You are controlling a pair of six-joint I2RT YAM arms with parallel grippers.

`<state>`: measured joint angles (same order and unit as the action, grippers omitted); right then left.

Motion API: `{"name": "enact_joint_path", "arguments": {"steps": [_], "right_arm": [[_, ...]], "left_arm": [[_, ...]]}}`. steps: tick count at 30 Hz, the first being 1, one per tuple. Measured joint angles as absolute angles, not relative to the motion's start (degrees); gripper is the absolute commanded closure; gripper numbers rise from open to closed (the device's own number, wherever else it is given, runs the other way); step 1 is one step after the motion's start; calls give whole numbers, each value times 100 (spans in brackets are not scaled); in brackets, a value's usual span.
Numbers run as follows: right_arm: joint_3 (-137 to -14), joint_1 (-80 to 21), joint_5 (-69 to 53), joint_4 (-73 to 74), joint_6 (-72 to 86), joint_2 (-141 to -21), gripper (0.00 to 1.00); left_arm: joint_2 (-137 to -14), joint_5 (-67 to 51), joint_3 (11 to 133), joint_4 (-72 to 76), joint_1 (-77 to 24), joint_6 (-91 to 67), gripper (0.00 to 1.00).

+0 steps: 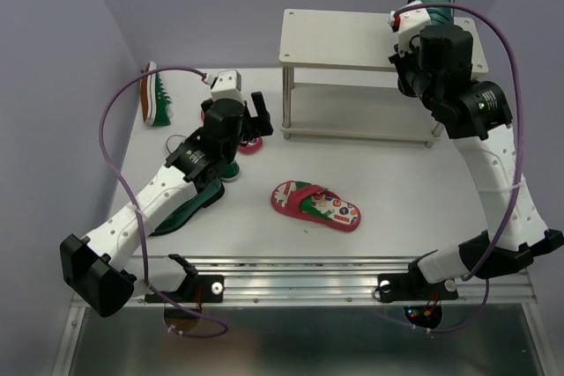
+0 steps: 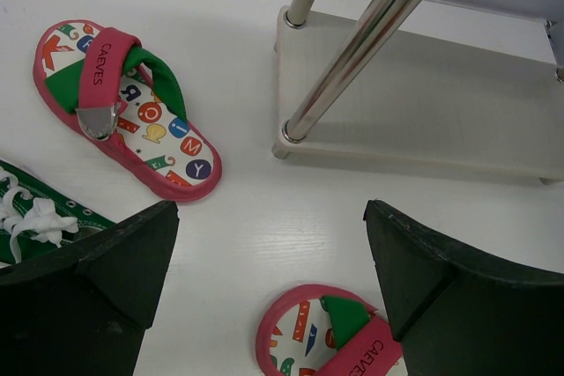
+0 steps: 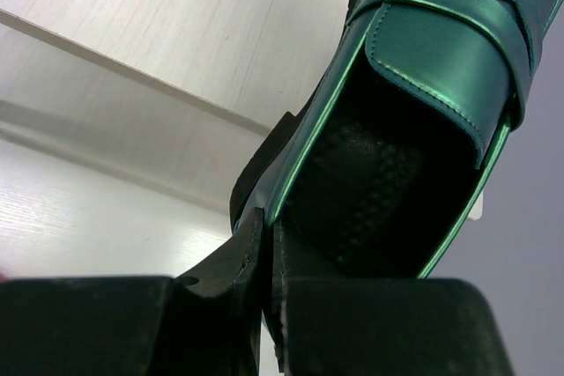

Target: Place and organize the shoes onto the shoe shelf

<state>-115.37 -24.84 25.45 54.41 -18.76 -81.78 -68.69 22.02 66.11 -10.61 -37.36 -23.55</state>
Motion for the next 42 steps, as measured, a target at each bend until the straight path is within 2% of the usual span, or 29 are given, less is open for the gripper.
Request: {"name": "enact_joint_path", "arguments": {"steps": [17, 18, 20, 22, 23, 24, 28, 30, 34, 38, 42], "right_arm": [[-11620, -2484, 2552, 5221, -2320, -8676, 99], [-11642, -2484, 2565, 5216, -2338, -8705, 95], [-11688, -2484, 2571, 5205, -2335, -8735, 79], [-11736, -2484, 2580, 5186, -2314, -8777, 73], [-11756, -2484, 2613, 5142, -2342, -8796, 65], [-11782, -2484, 2657, 5050, -2368, -8820, 61], [-11942, -2475, 2768, 4641, -2401, -8860, 49], [-12049, -2480, 2812, 4438, -2403, -8862, 48], [-12123, -2480, 2864, 4407, -2377, -8860, 35], [-12197, -2480, 2880, 4427, -2241, -8873, 16], [-12569, -2480, 2965, 4440, -1874, -8908, 0]], "left_arm": [[-6753, 2252, 6589, -1057, -3736, -2349, 1], [-6748, 2257, 6576, -1057, -3736, -2349, 1], [-6729, 2263, 6532, -1059, -3736, -2349, 1], [-6724, 2272, 6517, -1070, -3736, -2349, 1], [-6724, 2274, 6514, -1070, -3736, -2346, 1], [-6724, 2279, 6514, -1070, -3736, -2344, 1], [-6700, 2296, 6514, -1070, -3736, -2335, 1], [-6681, 2305, 6514, -1068, -3728, -2318, 1], [-6674, 2320, 6514, -1068, -3712, -2298, 1], [-6674, 2322, 6514, -1070, -3708, -2292, 1], [-6674, 2320, 6514, -1068, -3704, -2281, 1]]}}
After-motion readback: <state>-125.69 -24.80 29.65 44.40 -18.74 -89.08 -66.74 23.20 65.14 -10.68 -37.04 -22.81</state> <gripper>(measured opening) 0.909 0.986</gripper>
